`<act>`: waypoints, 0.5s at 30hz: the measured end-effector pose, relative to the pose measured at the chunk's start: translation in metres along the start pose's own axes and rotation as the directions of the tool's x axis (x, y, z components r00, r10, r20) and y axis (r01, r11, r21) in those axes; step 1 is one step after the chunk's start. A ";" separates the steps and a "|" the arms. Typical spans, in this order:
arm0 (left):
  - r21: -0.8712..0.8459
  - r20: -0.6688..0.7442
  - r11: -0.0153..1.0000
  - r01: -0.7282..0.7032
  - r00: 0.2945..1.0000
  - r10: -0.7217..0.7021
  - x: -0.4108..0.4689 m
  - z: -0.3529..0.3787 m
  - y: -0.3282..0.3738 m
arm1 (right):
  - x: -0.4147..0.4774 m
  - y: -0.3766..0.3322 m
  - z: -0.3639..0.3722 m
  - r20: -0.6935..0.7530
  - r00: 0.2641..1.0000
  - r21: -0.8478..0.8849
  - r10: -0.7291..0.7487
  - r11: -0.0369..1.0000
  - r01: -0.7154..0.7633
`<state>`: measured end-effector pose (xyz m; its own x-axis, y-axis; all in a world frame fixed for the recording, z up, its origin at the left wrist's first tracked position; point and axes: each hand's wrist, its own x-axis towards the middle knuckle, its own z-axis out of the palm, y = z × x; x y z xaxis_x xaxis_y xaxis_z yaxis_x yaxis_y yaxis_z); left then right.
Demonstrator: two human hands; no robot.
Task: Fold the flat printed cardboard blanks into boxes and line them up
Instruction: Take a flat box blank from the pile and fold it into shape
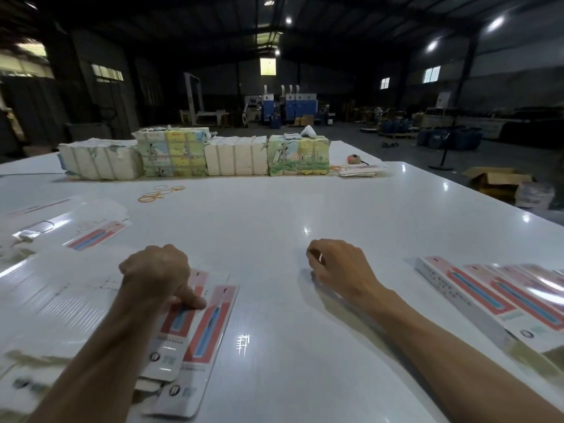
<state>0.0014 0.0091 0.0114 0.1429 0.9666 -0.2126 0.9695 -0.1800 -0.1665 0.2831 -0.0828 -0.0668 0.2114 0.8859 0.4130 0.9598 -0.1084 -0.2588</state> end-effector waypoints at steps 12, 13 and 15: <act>-0.481 -0.201 0.818 -0.317 0.947 0.249 0.028 -0.009 0.006 | 0.000 -0.005 0.001 -0.054 0.997 0.138 -0.050 0.989 0.057; -0.583 -0.221 0.721 -0.376 0.927 0.304 0.028 -0.012 0.011 | 0.001 -0.004 0.002 -0.104 0.993 0.175 -0.047 0.982 0.064; -0.758 -0.242 0.471 -0.451 0.865 0.439 0.024 -0.017 0.026 | 0.004 -0.003 0.003 -0.245 0.969 0.283 -0.031 0.954 0.102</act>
<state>0.0333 0.0311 0.0186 0.5975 0.8015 -0.0242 0.5434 -0.3825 0.7472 0.2805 -0.0773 -0.0666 0.2204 0.7510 0.6225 0.8848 0.1147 -0.4517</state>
